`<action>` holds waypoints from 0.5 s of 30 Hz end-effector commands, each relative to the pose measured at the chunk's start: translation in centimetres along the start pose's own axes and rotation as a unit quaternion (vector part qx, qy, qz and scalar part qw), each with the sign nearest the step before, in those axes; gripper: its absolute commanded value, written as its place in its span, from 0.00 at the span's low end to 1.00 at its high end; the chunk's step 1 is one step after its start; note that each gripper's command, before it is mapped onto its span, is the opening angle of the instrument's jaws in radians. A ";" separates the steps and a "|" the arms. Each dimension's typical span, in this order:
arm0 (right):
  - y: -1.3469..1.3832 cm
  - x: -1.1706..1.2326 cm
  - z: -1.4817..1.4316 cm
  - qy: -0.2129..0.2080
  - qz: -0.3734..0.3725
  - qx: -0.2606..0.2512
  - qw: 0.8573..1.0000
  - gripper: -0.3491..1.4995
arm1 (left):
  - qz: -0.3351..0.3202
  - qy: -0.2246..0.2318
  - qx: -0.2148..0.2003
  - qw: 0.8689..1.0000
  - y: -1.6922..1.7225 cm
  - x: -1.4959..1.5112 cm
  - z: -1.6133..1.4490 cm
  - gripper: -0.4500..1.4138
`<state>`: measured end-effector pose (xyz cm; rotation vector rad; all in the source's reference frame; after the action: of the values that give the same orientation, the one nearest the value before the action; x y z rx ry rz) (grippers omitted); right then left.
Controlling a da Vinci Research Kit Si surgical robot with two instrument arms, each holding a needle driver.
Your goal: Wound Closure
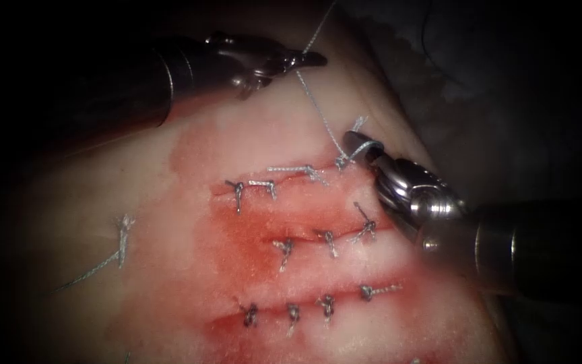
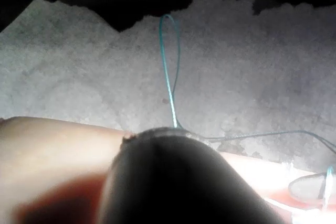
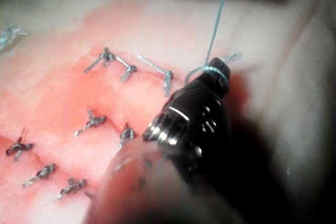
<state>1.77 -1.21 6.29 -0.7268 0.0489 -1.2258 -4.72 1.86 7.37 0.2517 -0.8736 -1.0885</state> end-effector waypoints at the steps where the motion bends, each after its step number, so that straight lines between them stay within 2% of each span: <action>1: 0.06 0.03 0.05 -0.002 -0.006 -0.013 1.000 0.00 | 0.007 0.001 -0.006 1.000 0.07 -0.13 0.11 0.00; 4: 0.07 0.05 -0.02 -0.004 -0.027 -0.030 0.999 0.00 | 0.026 0.010 -0.022 0.999 0.20 -0.15 0.24 0.00; 12: 0.09 0.16 -0.18 0.015 -0.057 -0.051 0.997 0.00 | 0.084 -0.008 -0.053 0.995 0.47 -0.40 0.37 0.00; 15: 0.08 0.23 -0.26 0.029 -0.104 -0.060 0.992 0.00 | 0.105 -0.011 -0.068 0.992 0.58 -0.48 0.47 0.00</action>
<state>1.75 -1.55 6.08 -0.8193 0.0984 -1.4724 -4.72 2.54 7.82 0.0261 -0.8186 -0.9432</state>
